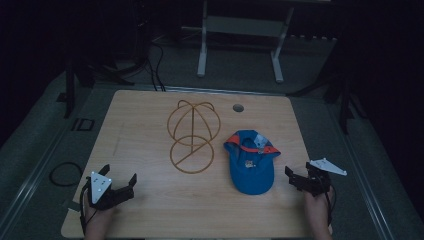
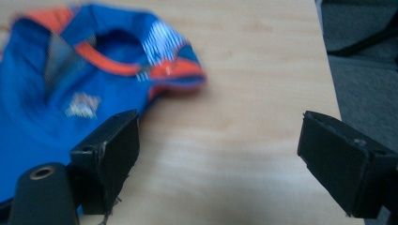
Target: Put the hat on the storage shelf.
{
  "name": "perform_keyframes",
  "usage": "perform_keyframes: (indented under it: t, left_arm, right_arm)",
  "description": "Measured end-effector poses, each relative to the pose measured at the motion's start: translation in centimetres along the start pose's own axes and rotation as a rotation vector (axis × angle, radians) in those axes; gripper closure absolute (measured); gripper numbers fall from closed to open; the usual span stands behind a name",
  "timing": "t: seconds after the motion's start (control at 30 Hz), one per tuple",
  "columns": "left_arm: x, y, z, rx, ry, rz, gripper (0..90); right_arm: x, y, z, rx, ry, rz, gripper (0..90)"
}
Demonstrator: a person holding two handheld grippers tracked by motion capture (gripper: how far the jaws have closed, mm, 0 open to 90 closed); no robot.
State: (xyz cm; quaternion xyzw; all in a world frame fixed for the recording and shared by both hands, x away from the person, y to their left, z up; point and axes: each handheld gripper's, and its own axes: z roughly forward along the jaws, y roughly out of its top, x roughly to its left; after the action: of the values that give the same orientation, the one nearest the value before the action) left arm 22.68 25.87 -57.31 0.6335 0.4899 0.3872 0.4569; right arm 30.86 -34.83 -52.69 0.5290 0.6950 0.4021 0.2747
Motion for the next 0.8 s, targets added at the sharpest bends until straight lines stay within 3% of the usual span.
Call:
perform_keyframes:
  t: [0.2,0.23,0.27,0.33,0.4,0.5,0.6,0.63,0.8]
  left_arm:
    - [-0.2,0.2,0.0,0.048,-0.039,-0.03,4.2]
    - [-0.3,0.3,0.1,0.066,-0.071,-0.041,3.2]
    - [-0.3,0.3,0.1,0.066,-0.071,-0.041,3.0]
    - [-0.5,0.6,0.0,0.079,-0.096,-0.046,2.8]
    - [-0.6,0.7,-0.1,0.076,-0.115,-0.059,2.3]
    - [-0.5,0.8,-0.1,0.086,-0.132,-0.074,2.1]
    - [-0.5,0.7,-0.1,0.096,-0.152,-0.064,2.1]
    - [-0.7,0.7,0.0,0.105,-0.15,-0.044,2.1]
    - [-0.9,0.7,0.1,0.128,-0.149,-0.026,2.1]
  right_arm:
    - [0.3,2.7,0.4,0.008,0.065,-0.024,13.3]
    - [0.5,3.6,0.9,0.024,0.096,-0.042,13.4]
    - [0.7,4.0,1.2,0.023,0.099,-0.048,13.5]
    - [1.1,4.7,2.0,0.046,0.06,-0.06,14.2]
    - [1.4,5.2,2.7,0.049,0.107,-0.076,13.0]
    - [1.7,5.7,3.5,0.058,0.134,-0.079,13.5]
    - [2.5,6.6,5.1,0.07,0.165,-0.114,17.2]
    - [2.7,6.8,5.4,0.065,0.156,-0.125,17.8]
    - [3.4,7.6,7.3,0.075,0.164,-0.158,24.8]
